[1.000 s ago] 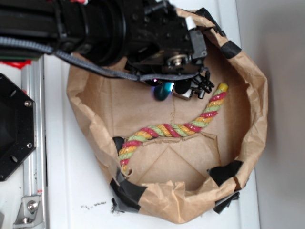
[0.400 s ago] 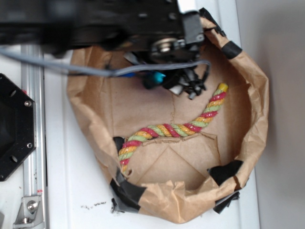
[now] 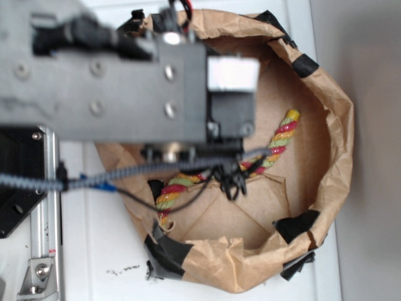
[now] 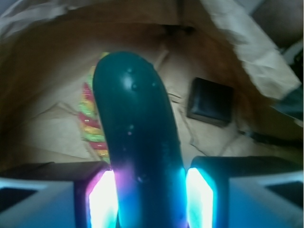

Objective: Grab the plastic pickle.

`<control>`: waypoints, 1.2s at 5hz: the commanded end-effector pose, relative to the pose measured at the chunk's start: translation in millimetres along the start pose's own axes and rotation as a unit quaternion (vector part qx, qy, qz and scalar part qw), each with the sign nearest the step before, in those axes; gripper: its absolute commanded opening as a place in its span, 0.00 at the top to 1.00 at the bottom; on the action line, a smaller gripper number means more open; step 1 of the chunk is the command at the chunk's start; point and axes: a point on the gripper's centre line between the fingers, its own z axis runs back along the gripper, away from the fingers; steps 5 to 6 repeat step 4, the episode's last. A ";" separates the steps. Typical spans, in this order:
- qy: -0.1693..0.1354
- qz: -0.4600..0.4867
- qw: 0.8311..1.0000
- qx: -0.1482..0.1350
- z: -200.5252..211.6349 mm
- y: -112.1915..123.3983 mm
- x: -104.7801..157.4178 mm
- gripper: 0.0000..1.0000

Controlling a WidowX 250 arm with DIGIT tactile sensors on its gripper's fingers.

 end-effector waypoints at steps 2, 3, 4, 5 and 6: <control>-0.029 -0.040 0.998 -0.041 -11.9 -1.2 30.7 1.00; -0.030 -0.042 0.998 -0.040 -13.3 0.8 29.3 1.00; -0.031 -0.035 0.998 -0.036 -16.0 5.2 31.3 1.00; -0.031 -0.035 0.998 -0.036 -16.0 5.2 31.3 1.00; -0.031 -0.035 0.998 -0.036 -16.0 5.2 31.3 1.00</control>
